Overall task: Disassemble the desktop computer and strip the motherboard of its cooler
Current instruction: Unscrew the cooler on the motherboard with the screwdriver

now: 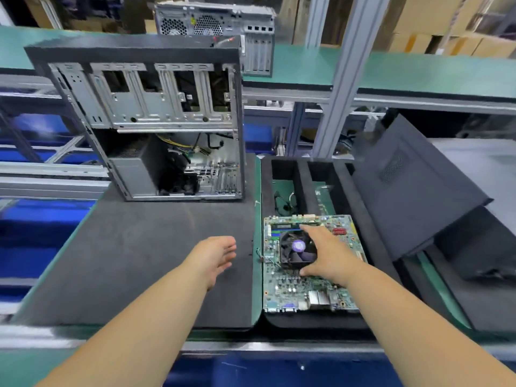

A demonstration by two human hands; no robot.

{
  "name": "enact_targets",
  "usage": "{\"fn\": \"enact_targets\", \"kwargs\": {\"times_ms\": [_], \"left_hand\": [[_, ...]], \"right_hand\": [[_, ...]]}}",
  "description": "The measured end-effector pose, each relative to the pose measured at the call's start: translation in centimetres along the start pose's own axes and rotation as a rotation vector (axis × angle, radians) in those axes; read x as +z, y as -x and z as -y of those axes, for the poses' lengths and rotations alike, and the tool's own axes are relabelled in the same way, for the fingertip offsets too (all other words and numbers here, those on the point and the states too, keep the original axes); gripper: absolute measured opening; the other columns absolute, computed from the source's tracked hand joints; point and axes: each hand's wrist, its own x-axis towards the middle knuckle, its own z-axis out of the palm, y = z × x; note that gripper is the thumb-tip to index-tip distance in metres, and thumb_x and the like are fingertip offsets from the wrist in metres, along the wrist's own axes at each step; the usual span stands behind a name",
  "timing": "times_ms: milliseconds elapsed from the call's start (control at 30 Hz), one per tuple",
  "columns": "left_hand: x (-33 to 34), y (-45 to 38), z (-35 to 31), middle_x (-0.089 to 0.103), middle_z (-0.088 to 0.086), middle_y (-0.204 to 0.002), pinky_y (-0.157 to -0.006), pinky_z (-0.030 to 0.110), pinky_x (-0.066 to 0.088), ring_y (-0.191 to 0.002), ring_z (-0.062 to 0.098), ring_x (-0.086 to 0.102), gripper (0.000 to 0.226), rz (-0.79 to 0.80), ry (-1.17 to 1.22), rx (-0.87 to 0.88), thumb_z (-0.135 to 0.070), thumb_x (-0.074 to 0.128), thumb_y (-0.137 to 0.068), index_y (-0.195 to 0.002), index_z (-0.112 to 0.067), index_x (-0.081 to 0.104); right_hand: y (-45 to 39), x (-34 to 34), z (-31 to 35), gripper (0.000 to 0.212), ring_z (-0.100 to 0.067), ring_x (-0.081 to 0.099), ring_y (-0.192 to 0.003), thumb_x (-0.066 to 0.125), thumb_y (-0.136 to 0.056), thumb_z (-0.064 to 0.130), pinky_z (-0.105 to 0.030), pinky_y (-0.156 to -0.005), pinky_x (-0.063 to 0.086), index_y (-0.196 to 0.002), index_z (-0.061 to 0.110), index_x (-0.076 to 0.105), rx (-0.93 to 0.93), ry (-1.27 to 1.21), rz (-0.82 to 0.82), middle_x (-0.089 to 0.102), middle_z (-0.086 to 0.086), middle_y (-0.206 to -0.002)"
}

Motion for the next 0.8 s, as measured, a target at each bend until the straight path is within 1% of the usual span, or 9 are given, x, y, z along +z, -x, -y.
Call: {"fn": "enact_targets", "kwargs": {"times_ms": [67, 133, 233, 433, 533, 600, 667, 733, 800], "left_hand": [[0.4, 0.8, 0.5, 0.064, 0.006, -0.104, -0.087, 0.034, 0.048, -0.093, 0.020, 0.061, 0.016, -0.018, -0.024, 0.004, -0.017, 0.058, -0.095, -0.110, -0.011, 0.059], [0.6, 1.7, 0.7, 0.064, 0.007, -0.105, -0.085, 0.033, 0.048, -0.094, 0.020, 0.061, 0.011, -0.036, -0.057, 0.014, -0.017, 0.056, -0.095, -0.104, -0.012, 0.059], [0.9, 2.6, 0.9, 0.062, 0.007, -0.101, -0.086, 0.033, 0.047, -0.091, 0.021, 0.058, 0.006, -0.064, -0.140, 0.026, -0.015, 0.053, -0.096, -0.094, -0.014, 0.059], [1.8, 2.8, 1.7, 0.062, 0.011, -0.115, -0.099, 0.037, 0.045, -0.104, 0.023, 0.059, 0.028, 0.015, -0.196, 0.012, -0.015, 0.043, -0.101, -0.127, -0.013, 0.054], [1.0, 2.4, 1.2, 0.062, 0.011, -0.125, -0.102, 0.037, 0.045, -0.115, 0.026, 0.058, 0.033, 0.062, -0.114, -0.025, -0.022, 0.040, -0.104, -0.133, -0.011, 0.051], [-0.5, 2.0, 0.7, 0.062, 0.012, -0.126, -0.102, 0.038, 0.044, -0.117, 0.028, 0.058, 0.033, 0.068, -0.040, -0.036, -0.024, 0.038, -0.105, -0.130, -0.009, 0.054], [-2.6, 1.4, 0.2, 0.064, 0.012, -0.122, -0.102, 0.039, 0.043, -0.113, 0.028, 0.059, 0.034, 0.037, 0.023, -0.022, -0.025, 0.037, -0.105, -0.124, -0.006, 0.058], [-5.4, 0.8, -0.3, 0.068, 0.010, -0.108, -0.095, 0.037, 0.046, -0.100, 0.024, 0.063, 0.034, -0.032, 0.057, -0.003, -0.025, 0.038, -0.105, -0.117, -0.004, 0.061], [-8.4, 0.3, -0.7, 0.067, 0.008, -0.105, -0.092, 0.035, 0.045, -0.094, 0.022, 0.062, 0.033, -0.100, 0.057, -0.014, -0.025, 0.040, -0.104, -0.116, -0.002, 0.061]], "right_hand": [[0.0, -0.1, 0.1, 0.112, -0.021, 0.042, -0.131, 0.092, -0.061, 0.034, -0.034, -0.105, 0.040, -0.151, 0.028, 0.027, -0.001, -0.017, -0.041, 0.033, 0.003, -0.148], [-0.2, -0.4, 0.3, 0.110, -0.021, 0.047, -0.125, 0.094, -0.057, 0.033, -0.036, -0.103, 0.043, -0.148, 0.027, 0.032, -0.002, -0.008, -0.054, 0.038, 0.003, -0.142], [-0.4, -0.9, 0.4, 0.112, -0.023, 0.046, -0.127, 0.095, -0.057, 0.032, -0.039, -0.105, 0.042, -0.149, 0.025, 0.032, 0.008, -0.007, -0.043, 0.038, 0.001, -0.144], [-0.6, -2.2, 2.0, 0.112, -0.021, 0.046, -0.126, 0.094, -0.056, 0.036, -0.035, -0.101, 0.044, -0.150, 0.028, 0.032, -0.010, -0.033, -0.115, 0.039, 0.004, -0.141], [-0.9, -2.4, 4.4, 0.112, -0.018, 0.045, -0.125, 0.093, -0.055, 0.042, -0.032, -0.100, 0.043, -0.149, 0.031, 0.033, -0.044, -0.044, -0.146, 0.038, 0.007, -0.140], [-1.3, -2.0, 6.6, 0.111, -0.017, 0.046, -0.123, 0.092, -0.054, 0.046, -0.032, -0.099, 0.043, -0.147, 0.032, 0.034, -0.077, -0.044, -0.148, 0.039, 0.008, -0.136], [-1.9, -0.9, 9.0, 0.110, -0.016, 0.048, -0.120, 0.092, -0.053, 0.050, -0.032, -0.097, 0.045, -0.146, 0.033, 0.035, -0.123, -0.035, -0.140, 0.040, 0.010, -0.132], [-2.6, 0.7, 11.5, 0.109, -0.016, 0.047, -0.120, 0.091, -0.052, 0.053, -0.032, -0.096, 0.045, -0.144, 0.035, 0.035, -0.167, -0.033, -0.120, 0.040, 0.010, -0.132], [-3.5, 2.7, 13.9, 0.110, -0.016, 0.047, -0.121, 0.090, -0.053, 0.053, -0.033, -0.097, 0.045, -0.145, 0.035, 0.034, -0.191, -0.050, -0.096, 0.039, 0.011, -0.134]]}}
